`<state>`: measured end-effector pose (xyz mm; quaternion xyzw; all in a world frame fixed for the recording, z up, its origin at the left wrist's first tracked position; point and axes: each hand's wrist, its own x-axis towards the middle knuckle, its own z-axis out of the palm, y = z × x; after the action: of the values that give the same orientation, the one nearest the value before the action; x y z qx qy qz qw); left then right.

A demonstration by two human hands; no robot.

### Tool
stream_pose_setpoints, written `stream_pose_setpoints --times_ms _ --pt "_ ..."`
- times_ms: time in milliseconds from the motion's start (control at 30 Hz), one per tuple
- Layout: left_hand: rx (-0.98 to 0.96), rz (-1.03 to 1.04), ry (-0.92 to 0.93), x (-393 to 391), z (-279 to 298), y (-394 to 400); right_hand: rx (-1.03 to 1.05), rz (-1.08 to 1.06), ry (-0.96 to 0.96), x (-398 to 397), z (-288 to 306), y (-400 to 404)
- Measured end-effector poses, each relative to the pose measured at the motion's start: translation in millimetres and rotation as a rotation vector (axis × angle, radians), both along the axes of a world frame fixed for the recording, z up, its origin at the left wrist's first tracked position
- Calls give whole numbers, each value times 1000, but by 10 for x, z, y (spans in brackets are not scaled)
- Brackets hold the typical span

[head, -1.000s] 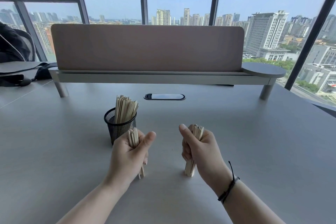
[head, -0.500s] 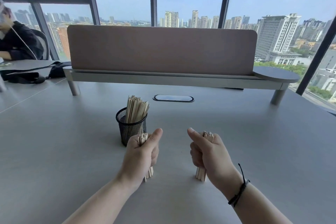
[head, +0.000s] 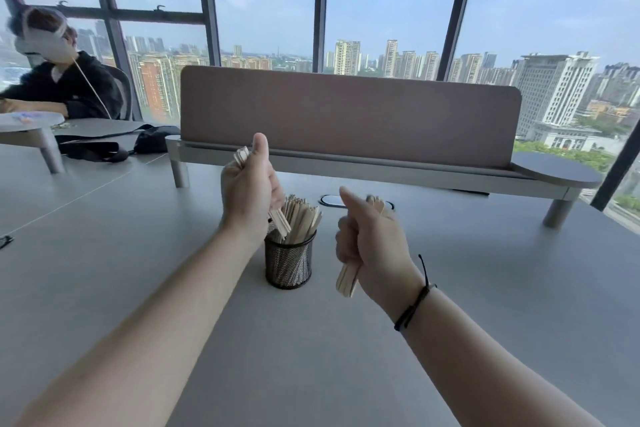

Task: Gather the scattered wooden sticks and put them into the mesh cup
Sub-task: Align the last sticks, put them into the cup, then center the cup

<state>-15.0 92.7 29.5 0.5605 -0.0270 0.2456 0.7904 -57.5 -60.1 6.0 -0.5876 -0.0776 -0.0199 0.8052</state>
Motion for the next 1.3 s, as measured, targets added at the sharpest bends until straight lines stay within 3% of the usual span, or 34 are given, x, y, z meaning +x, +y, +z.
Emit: stream_pose_setpoints --times_ms 67,200,333,433,600,867,1033,1200,1300 --pt "78 62 53 176 -26 33 4 -25 -42 95 178 128" --pt "411 148 167 350 -359 77 -9 -88 -64 232 250 326" --pt "627 338 60 378 -566 108 -15 -179 -30 377 247 440" --pt "601 351 68 310 -573 142 44 -241 9 486 319 527" --pt "484 117 136 169 -779 229 57 -270 -15 668 376 736" --pt "378 -163 120 -31 -1238 280 -639 -376 -333 867 38 793" --pt "458 -162 126 -43 -1247 276 -1197 -178 -425 849 -136 635" --pt "507 -138 127 4 -1302 283 -1397 -126 -532 773 -201 552" --pt "527 -112 130 11 -1309 280 -1619 4 -543 725 -73 502"
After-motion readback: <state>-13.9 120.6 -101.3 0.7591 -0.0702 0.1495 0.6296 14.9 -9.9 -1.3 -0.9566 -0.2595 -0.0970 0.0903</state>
